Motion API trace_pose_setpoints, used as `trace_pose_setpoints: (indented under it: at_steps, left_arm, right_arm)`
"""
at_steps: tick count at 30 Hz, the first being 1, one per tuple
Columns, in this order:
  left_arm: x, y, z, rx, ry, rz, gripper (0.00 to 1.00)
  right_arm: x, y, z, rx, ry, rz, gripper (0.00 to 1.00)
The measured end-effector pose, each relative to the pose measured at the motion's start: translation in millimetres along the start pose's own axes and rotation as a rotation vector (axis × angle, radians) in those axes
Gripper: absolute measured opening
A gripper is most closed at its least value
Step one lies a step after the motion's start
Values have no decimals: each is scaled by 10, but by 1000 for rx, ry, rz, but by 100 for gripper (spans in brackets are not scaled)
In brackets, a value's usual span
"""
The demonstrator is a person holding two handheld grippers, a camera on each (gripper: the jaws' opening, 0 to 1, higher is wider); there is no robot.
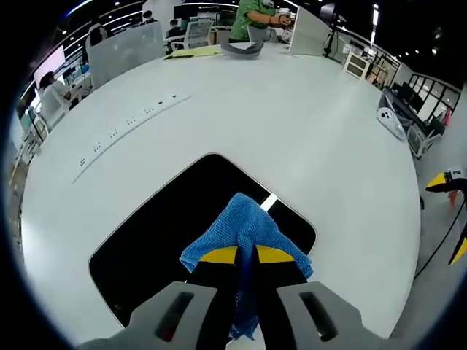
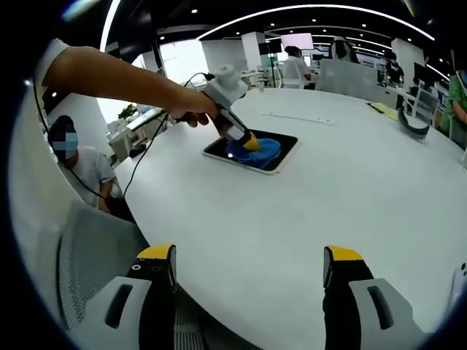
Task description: Wipe the mirror surface with the cleaning cloth until all visible marks leave the cleaned area.
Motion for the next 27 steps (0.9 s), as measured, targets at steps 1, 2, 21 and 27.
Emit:
trace_pose_setpoints:
  at_steps: [1, 2, 21, 27]
  left_arm:
    - [0, 0, 0, 0, 0, 0, 6]
    - [0, 0, 1, 0, 0, 0, 6]
    - [-12, 22, 14, -12, -1, 3, 6]
    - [-15, 26, 21, -5, -4, 3, 6]
  right_arm:
    - [0, 1, 1, 0, -1, -1, 82]
    - [-1, 1, 2, 0, -1, -2, 82]
    - [-3, 17, 8, -2, -4, -5, 82]
    - [-6, 13, 10, -2, -7, -2, 82]
Point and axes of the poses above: the point that each gripper's makers call its tool centre point, and the gripper's own axes: x roughly backward along the fingers, z roughly to its left, y roughly out of its top, the point moved 10 cm from there along x, roughly backward along the fingers, and after that the axes turned 10 degrees about y, right-handed, at the moved point
